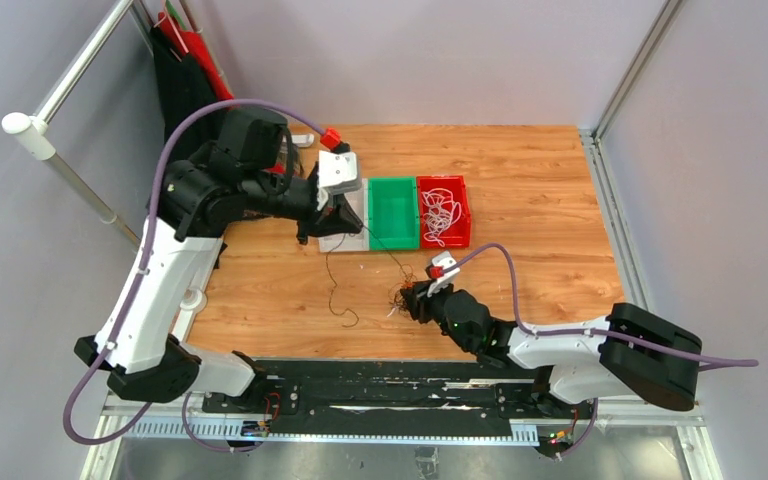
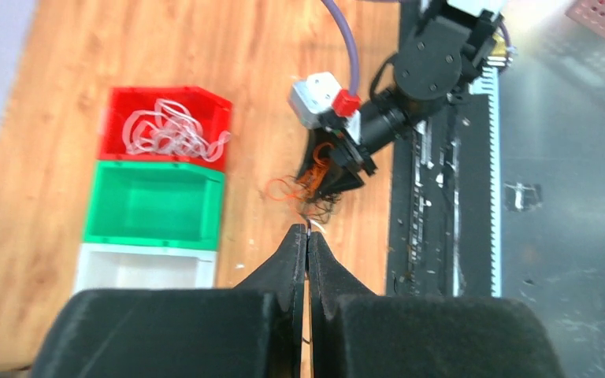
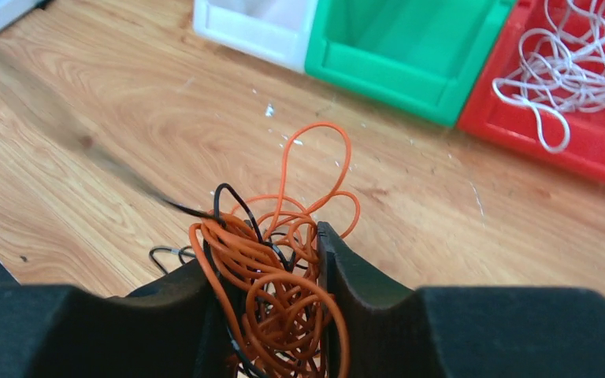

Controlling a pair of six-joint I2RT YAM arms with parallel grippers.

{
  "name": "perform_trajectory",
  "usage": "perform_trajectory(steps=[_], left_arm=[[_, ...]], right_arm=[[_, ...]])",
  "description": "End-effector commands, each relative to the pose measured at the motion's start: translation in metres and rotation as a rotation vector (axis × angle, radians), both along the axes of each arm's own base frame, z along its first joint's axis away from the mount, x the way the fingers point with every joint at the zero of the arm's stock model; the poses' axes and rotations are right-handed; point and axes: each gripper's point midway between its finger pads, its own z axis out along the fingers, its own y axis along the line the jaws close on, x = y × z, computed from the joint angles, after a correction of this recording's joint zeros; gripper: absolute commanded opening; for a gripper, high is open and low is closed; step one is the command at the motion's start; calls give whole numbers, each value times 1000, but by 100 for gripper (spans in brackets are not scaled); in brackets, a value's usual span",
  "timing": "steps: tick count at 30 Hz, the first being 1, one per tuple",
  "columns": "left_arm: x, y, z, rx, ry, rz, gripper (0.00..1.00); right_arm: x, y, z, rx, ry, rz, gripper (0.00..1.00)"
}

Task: Untangle the cables

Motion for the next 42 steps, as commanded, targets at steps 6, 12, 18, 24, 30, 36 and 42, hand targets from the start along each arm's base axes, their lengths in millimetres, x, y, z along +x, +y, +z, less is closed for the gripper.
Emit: perform_trajectory(steps=[6,12,18,24,30,36,42], left_arm=[[29,5,105,-167,-329,144,0],[45,21,199,-457,-598,340,1],[49,53,270,-699,-792,525,0],[35,80,333,-889,-916,607,1],[21,114,380,-1059,-1040,717,1],[28,99,364,-994,-987,673,1],[61,87,301,-840,-919,729,0]], right_arm=[[-7,-30,-36,-28,83,-71,45],[-9,-32,-44,-43,100,-67,49],[-11,-36,-54,-57,122,-75,48],[-14,-40,-64,-76,143,-77,46],[-18,-48,-74,-97,167,-91,45],[-18,-51,-72,-100,164,-99,45],[-16,-55,-57,-88,141,-115,45]])
